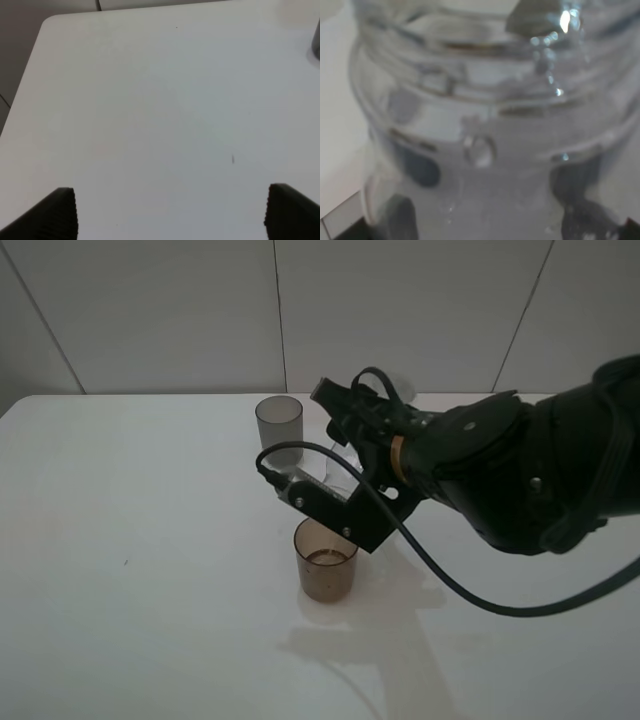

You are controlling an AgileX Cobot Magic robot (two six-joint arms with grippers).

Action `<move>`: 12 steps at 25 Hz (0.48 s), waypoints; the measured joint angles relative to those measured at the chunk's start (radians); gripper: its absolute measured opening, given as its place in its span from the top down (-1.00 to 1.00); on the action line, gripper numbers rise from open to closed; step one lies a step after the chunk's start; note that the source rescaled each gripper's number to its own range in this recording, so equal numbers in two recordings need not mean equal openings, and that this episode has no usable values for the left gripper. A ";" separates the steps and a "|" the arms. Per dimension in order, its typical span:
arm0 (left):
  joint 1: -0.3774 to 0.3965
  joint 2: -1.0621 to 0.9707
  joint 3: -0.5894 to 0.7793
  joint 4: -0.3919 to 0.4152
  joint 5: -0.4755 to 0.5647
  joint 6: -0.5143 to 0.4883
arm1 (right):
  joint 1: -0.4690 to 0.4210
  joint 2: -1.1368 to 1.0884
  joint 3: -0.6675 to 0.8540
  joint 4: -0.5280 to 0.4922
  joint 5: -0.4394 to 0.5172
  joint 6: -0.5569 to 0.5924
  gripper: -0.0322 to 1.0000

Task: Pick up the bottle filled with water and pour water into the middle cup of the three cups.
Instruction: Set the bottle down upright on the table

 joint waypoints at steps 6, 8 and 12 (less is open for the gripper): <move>0.000 0.000 0.000 0.000 0.000 0.000 | 0.012 0.000 0.000 0.000 0.006 0.000 0.94; 0.000 0.000 0.000 0.000 0.000 0.000 | 0.012 0.000 0.000 0.000 0.016 -0.010 0.94; 0.000 0.000 0.000 0.000 0.000 0.000 | 0.012 0.000 0.000 0.000 0.027 -0.055 0.94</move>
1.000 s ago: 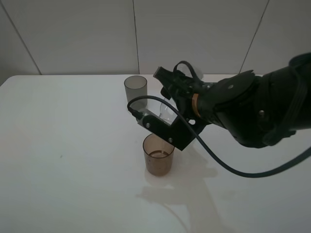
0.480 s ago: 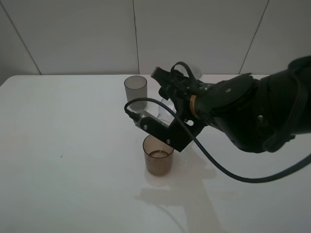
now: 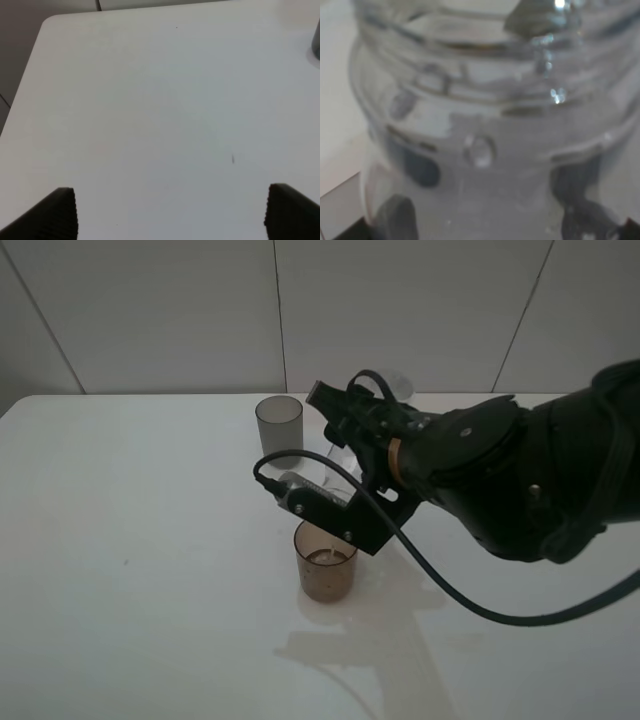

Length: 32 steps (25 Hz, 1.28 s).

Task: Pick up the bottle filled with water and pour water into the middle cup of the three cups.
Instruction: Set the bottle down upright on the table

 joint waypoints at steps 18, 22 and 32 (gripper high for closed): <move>0.000 0.000 0.000 0.000 0.000 0.000 | 0.000 0.000 -0.013 0.000 -0.006 -0.069 0.94; 0.000 0.000 0.000 0.000 0.000 0.000 | 0.000 0.000 -0.024 -0.001 -0.010 -0.071 0.94; 0.000 0.000 0.000 0.000 0.000 0.000 | 0.000 0.000 -0.024 -0.001 -0.029 -0.004 0.94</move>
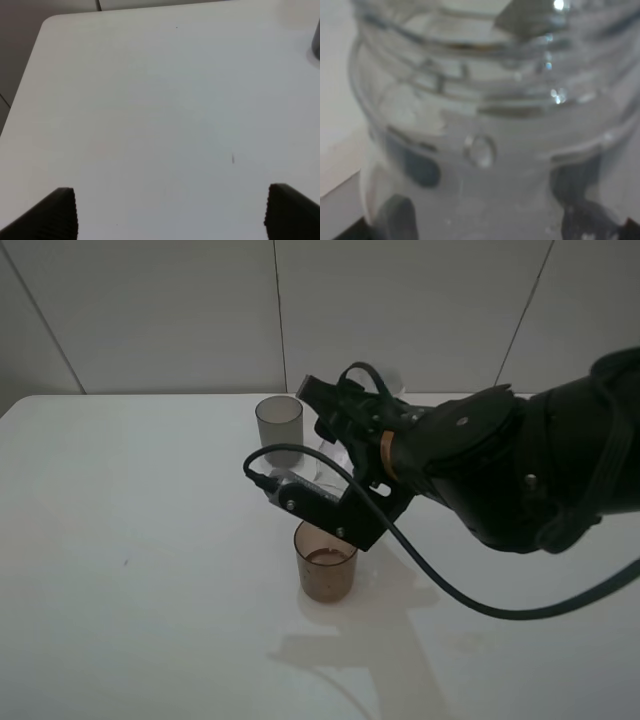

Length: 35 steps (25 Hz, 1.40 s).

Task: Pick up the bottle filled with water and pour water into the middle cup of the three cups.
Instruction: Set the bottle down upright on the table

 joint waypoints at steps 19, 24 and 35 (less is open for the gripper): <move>0.000 0.000 0.000 0.000 0.000 0.000 | -0.309 -0.192 0.040 1.081 -0.467 0.110 0.94; 0.000 0.000 0.000 0.000 0.000 0.000 | -0.446 -0.188 0.204 1.237 -0.781 0.110 0.94; 0.000 0.000 0.000 0.000 0.000 0.000 | -0.493 0.097 0.495 1.724 -1.611 0.114 0.94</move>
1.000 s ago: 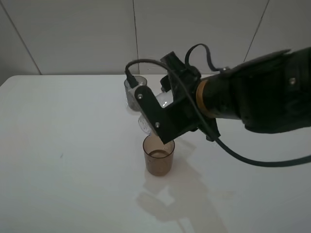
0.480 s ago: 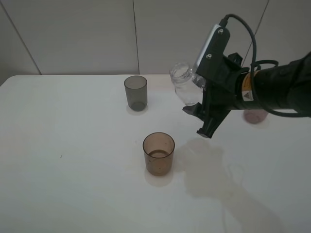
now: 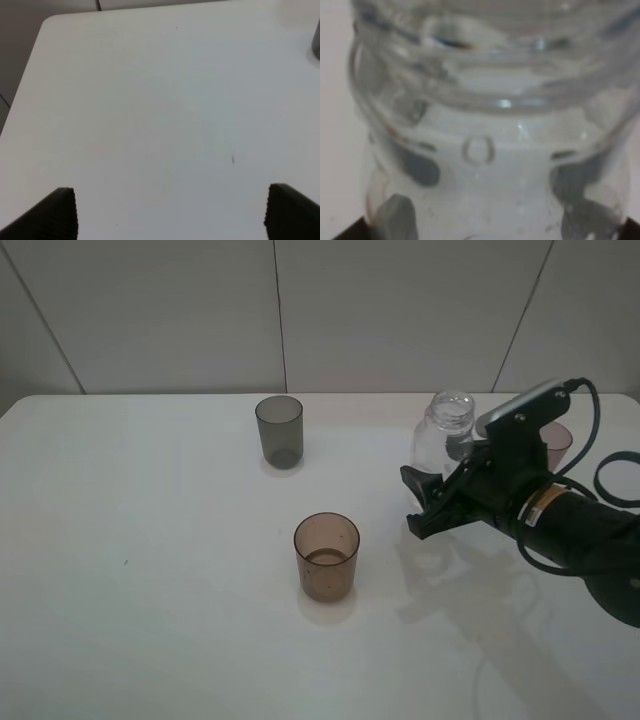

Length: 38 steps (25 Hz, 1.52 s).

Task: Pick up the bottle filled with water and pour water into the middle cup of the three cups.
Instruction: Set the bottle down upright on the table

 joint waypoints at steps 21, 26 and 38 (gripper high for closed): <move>0.000 0.000 0.000 0.000 0.000 0.000 | 0.000 0.286 0.056 0.085 -0.240 0.156 0.94; 0.000 0.000 0.000 0.000 0.000 0.000 | 0.000 0.287 0.059 0.085 -0.230 0.156 0.45; 0.000 0.000 0.000 0.000 0.000 0.000 | 0.000 0.190 0.060 0.087 -0.225 0.104 -0.40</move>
